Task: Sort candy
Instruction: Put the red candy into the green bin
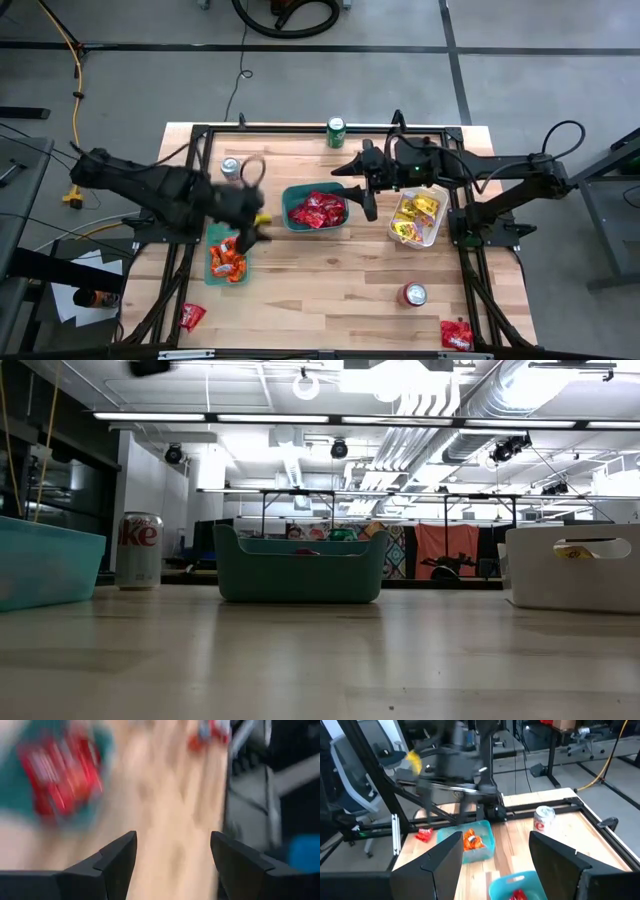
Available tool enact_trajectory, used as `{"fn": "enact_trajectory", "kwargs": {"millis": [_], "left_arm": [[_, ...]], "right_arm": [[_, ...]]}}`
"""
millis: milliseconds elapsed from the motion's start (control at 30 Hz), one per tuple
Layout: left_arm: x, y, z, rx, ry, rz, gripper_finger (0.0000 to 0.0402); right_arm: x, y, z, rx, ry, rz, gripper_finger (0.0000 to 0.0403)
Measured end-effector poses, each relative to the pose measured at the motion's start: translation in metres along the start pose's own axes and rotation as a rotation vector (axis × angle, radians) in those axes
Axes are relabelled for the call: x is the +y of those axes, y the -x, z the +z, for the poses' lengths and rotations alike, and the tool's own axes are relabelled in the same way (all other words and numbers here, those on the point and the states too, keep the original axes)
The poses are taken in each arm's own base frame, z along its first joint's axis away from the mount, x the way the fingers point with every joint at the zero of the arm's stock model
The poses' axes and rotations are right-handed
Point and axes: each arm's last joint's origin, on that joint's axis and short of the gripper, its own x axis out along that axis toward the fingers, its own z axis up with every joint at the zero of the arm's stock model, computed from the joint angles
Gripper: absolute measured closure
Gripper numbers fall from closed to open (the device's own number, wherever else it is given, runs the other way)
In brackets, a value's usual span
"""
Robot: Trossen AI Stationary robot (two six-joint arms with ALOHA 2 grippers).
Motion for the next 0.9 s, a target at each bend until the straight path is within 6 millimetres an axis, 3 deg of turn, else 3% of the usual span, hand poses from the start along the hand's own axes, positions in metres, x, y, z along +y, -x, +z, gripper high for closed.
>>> {"fn": "enact_trajectory", "kwargs": {"millis": [100,267,433,633,900], "left_arm": [[-0.013,0.0,-0.029,0.224,0.151,-0.01,0.0163],[-0.032,-0.005,-0.083,0.599,0.378,0.203,0.0163],[-0.057,-0.022,-0.13,0.76,0.469,0.416,0.0163],[-0.079,-0.054,-0.181,0.896,0.36,0.544,0.0163],[-0.08,-0.095,-0.226,1.063,0.067,0.594,0.0163]], "right_arm": [[-0.002,0.0,-0.002,0.022,0.001,-0.012,0.0178],[-0.005,0.0,-0.003,0.033,-0.007,-0.029,0.0178],[-0.008,0.0,-0.003,0.041,-0.004,-0.041,0.0178],[-0.014,0.0,-0.003,0.045,-0.008,-0.059,0.0178],[-0.018,0.001,-0.003,0.044,-0.015,-0.074,0.0178]]}}
